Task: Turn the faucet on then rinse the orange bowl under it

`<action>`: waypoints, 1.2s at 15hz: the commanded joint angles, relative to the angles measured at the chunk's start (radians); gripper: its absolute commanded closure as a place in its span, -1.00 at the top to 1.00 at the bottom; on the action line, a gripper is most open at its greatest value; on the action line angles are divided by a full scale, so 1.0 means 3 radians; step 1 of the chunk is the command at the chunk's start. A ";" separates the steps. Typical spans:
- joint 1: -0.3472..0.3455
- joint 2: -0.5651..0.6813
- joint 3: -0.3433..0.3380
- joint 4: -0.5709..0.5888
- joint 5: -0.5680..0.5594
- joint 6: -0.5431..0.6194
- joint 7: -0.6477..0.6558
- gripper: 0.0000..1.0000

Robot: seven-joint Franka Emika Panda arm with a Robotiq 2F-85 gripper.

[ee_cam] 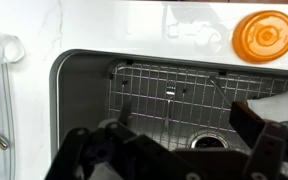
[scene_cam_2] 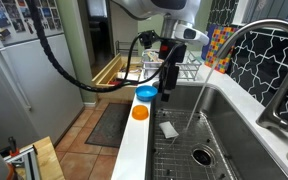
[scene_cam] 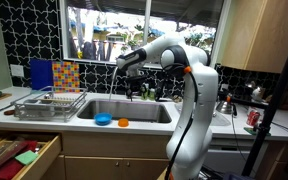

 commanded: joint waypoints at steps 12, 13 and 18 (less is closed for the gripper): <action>0.0047 -0.1041 0.0254 -0.1533 0.0405 0.1089 -0.1719 1.00; 0.0055 -0.1082 0.0229 -0.1596 0.0477 0.1106 -0.1906 1.00; 0.0073 -0.1134 0.0247 -0.1894 0.0410 0.1507 -0.2324 1.00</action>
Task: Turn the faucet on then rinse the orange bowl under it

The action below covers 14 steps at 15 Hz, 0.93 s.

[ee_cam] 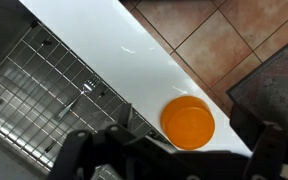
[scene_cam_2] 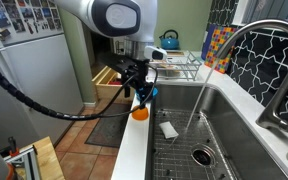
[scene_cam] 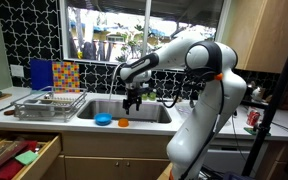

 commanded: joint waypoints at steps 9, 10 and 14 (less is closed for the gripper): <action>0.0042 0.0007 0.0042 -0.0278 0.0019 0.0478 -0.0142 1.00; 0.0048 0.0035 0.0038 -0.0308 0.0044 0.0587 -0.0147 1.00; 0.0079 0.0091 0.0053 -0.0394 0.0076 0.0884 -0.0175 1.00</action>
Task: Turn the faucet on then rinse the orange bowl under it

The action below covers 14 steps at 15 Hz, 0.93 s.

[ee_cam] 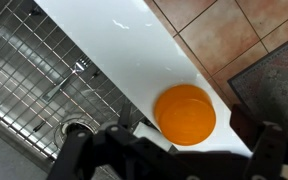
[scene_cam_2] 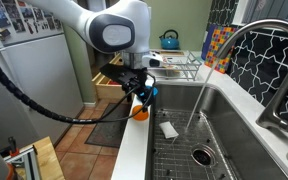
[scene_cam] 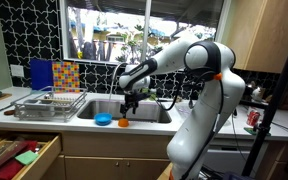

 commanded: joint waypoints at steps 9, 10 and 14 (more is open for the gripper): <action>0.0106 0.0222 0.0093 -0.0273 0.0020 0.0746 -0.0067 1.00; 0.0103 0.0242 0.0099 -0.0275 0.0007 0.0770 -0.0069 1.00; 0.0080 0.0286 0.0106 -0.0267 -0.0037 0.0851 -0.0039 1.00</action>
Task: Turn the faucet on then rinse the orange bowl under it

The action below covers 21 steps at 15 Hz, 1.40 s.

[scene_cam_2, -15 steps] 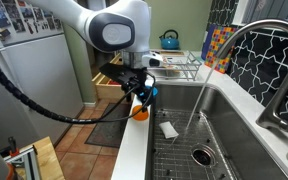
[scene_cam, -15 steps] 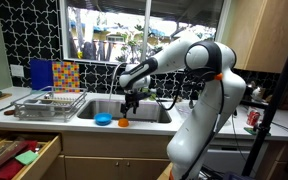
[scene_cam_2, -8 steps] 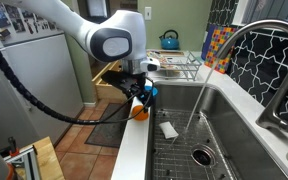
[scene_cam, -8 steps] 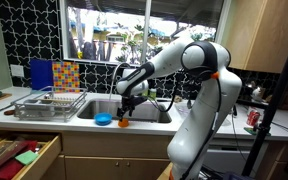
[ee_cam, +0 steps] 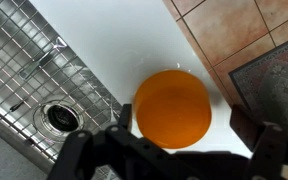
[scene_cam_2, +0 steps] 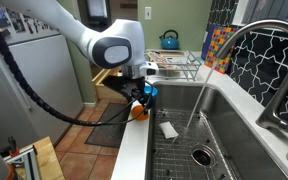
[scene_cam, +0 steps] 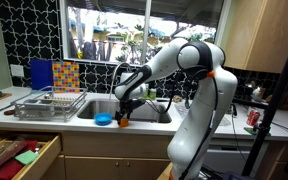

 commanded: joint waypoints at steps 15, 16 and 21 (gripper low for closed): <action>-0.0131 -0.0038 -0.0007 -0.0005 -0.0251 0.0041 0.0085 -0.01; -0.0161 -0.0046 -0.0019 0.0048 -0.0309 0.0036 0.0084 -0.01; -0.0203 -0.0010 -0.0043 0.0234 -0.0358 0.0014 0.0079 0.49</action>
